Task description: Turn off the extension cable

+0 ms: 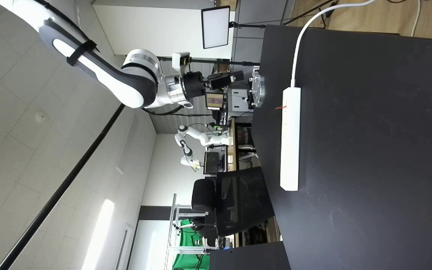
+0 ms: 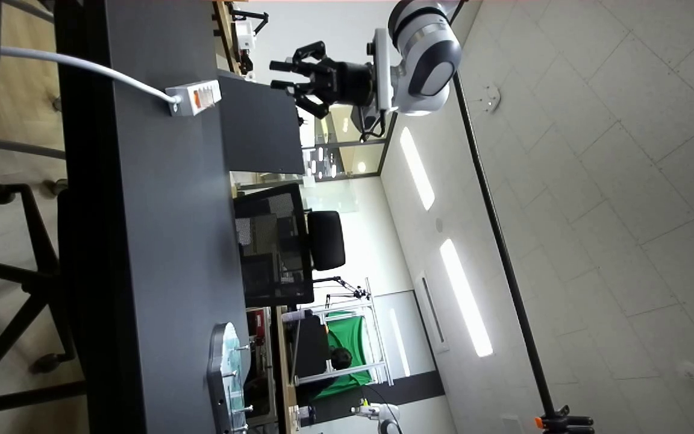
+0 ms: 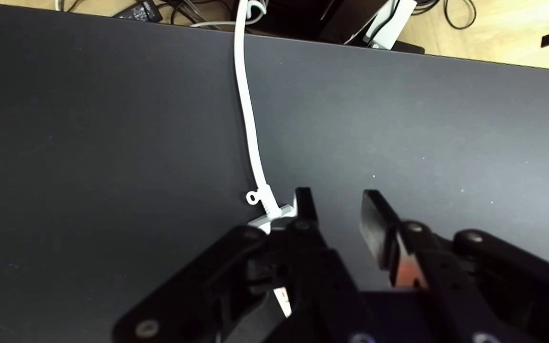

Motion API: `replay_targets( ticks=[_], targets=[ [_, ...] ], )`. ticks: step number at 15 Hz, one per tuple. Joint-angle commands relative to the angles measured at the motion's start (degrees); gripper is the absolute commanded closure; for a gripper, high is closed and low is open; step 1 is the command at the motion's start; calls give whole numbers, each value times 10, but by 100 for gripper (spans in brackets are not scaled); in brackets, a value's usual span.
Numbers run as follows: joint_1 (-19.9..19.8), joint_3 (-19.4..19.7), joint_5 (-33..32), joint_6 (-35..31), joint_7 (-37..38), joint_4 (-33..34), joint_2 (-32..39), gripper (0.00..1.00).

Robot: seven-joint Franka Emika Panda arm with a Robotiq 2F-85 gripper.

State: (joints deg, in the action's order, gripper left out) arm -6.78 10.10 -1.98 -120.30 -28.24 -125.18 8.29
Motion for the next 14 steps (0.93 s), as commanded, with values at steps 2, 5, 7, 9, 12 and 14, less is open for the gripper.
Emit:
replay_targets(
  ticks=[2,5,7,9,12,14],
  targets=[
    [-13,-13,-2,1,2,1,0,67],
    [-13,-13,-2,1,2,1,0,92],
    [-16,-18,5,-43,-18,1,11,98],
    [-23,-24,15,-87,-37,5,30,100],
    [-35,-36,34,-144,-70,16,70,100],
    [-44,-47,49,-170,-92,22,96,100]
  ],
)
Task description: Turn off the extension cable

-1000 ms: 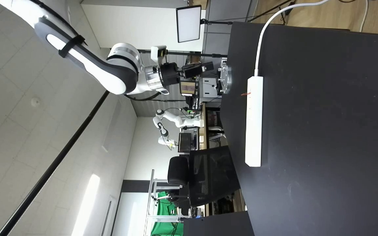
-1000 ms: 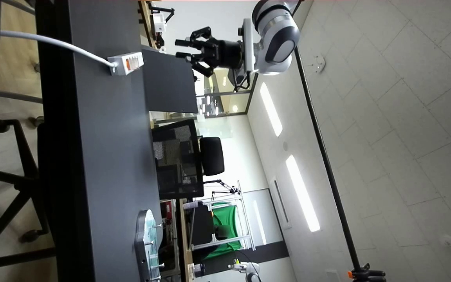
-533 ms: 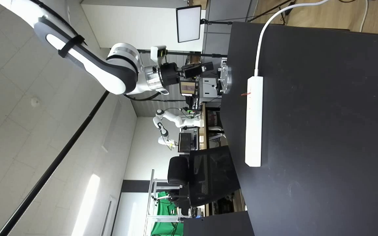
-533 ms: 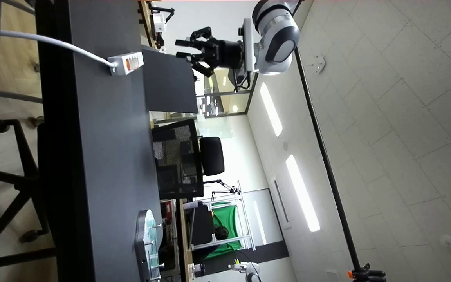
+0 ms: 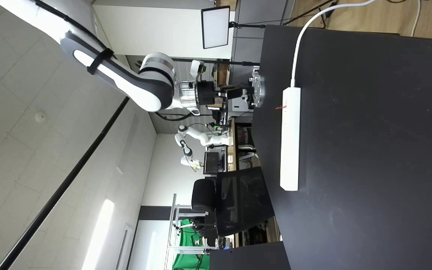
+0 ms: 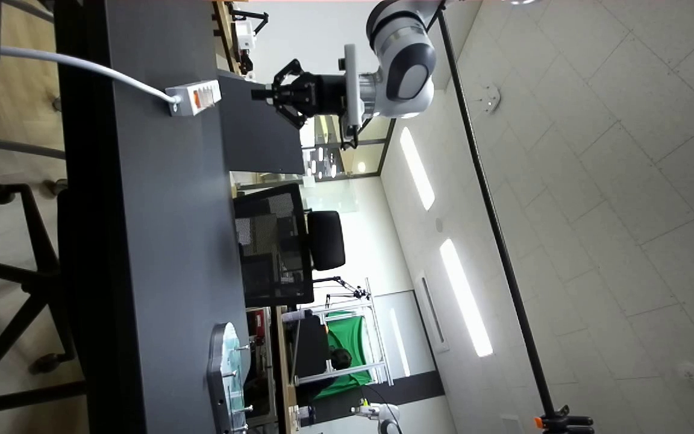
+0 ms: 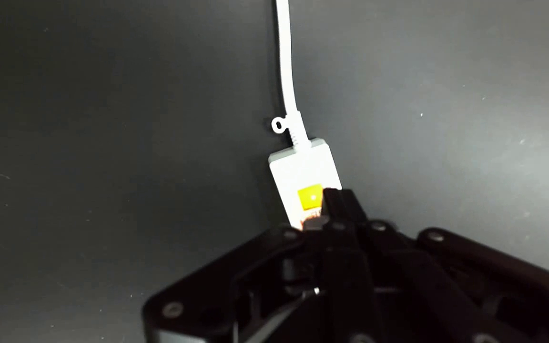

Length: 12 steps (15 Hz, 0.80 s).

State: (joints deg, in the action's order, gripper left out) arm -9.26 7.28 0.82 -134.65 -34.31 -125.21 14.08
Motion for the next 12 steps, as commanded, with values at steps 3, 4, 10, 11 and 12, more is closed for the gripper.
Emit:
replay_targets(
  ticks=[3,4,10,11,12],
  targets=[
    [-22,-26,9,-33,-21,43,83,100],
    [-26,-29,9,-40,-26,12,52,100],
    [-28,-32,8,-41,-26,15,62,99],
    [-28,-32,8,-41,-26,15,62,99],
    [-28,-32,8,-41,-26,15,62,99]
  ],
)
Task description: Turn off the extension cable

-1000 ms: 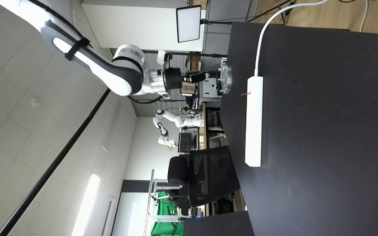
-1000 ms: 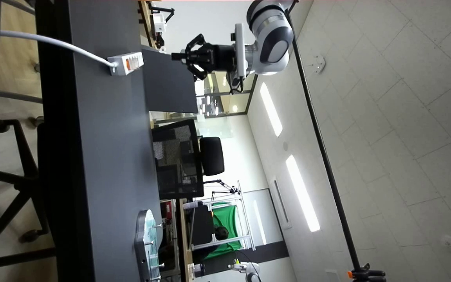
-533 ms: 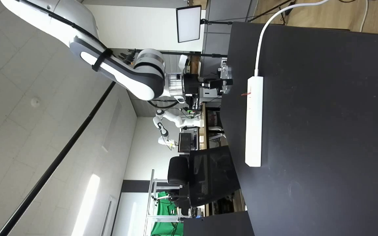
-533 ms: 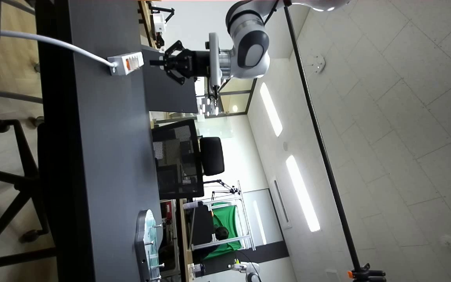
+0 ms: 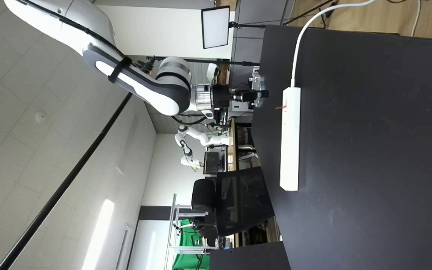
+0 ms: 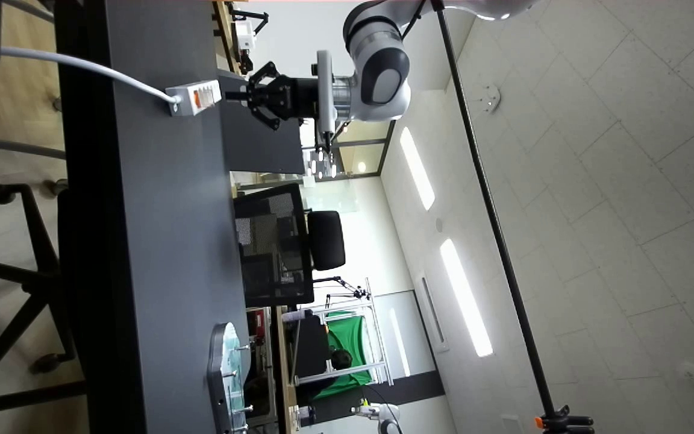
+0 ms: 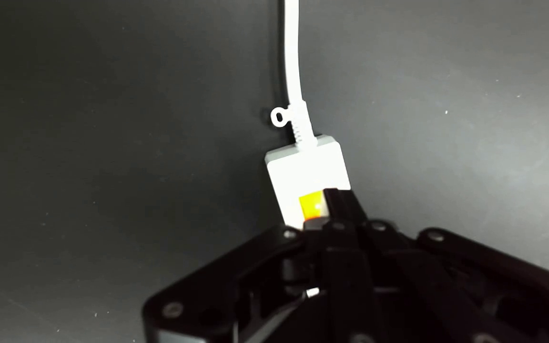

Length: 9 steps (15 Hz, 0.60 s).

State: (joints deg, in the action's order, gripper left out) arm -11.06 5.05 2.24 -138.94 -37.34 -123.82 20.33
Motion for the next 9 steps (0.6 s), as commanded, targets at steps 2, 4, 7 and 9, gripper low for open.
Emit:
replay_targets(
  ticks=[2,4,7,9],
  targets=[
    [-10,-10,-6,1,4,1,-1,100],
    [-12,-14,-12,-22,-15,-7,3,100],
    [-21,-24,-10,-63,-56,-16,11,100],
    [-32,-36,-3,-90,-95,-20,17,100]
  ],
)
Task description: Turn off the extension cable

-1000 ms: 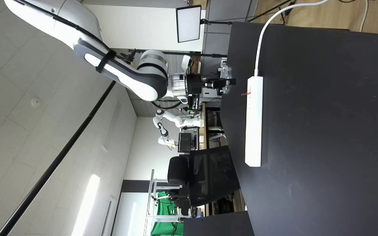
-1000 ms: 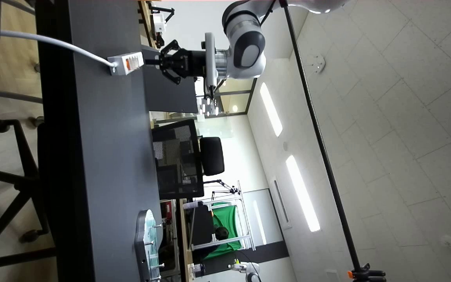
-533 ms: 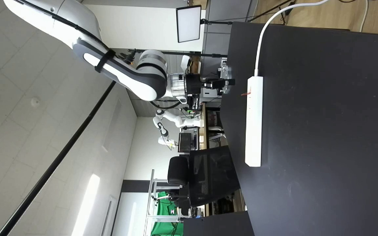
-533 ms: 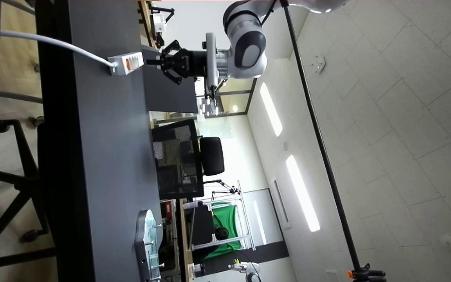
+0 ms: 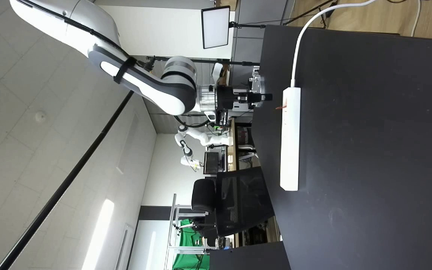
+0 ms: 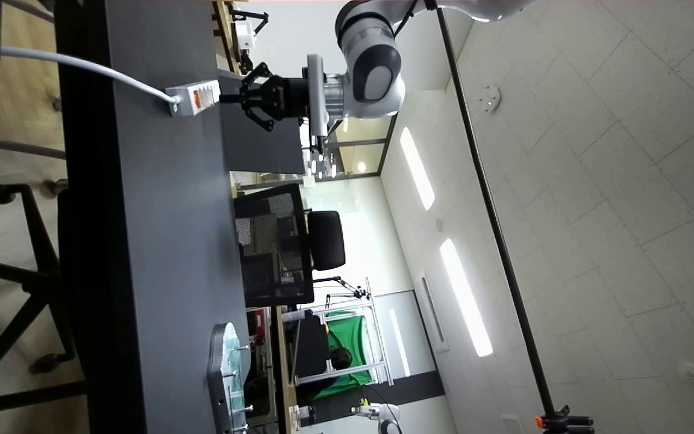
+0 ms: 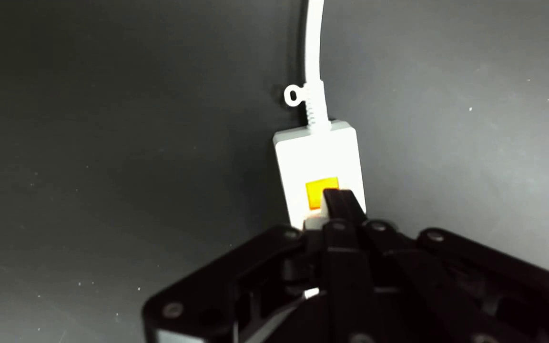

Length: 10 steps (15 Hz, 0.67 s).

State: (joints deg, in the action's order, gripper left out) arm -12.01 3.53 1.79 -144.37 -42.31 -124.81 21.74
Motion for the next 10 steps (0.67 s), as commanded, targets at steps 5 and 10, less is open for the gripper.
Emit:
replay_targets(
  ticks=[5,10],
  targets=[
    [-56,-55,28,-55,-141,-9,23,100],
    [-70,-69,54,-52,-197,-3,41,100]
  ],
)
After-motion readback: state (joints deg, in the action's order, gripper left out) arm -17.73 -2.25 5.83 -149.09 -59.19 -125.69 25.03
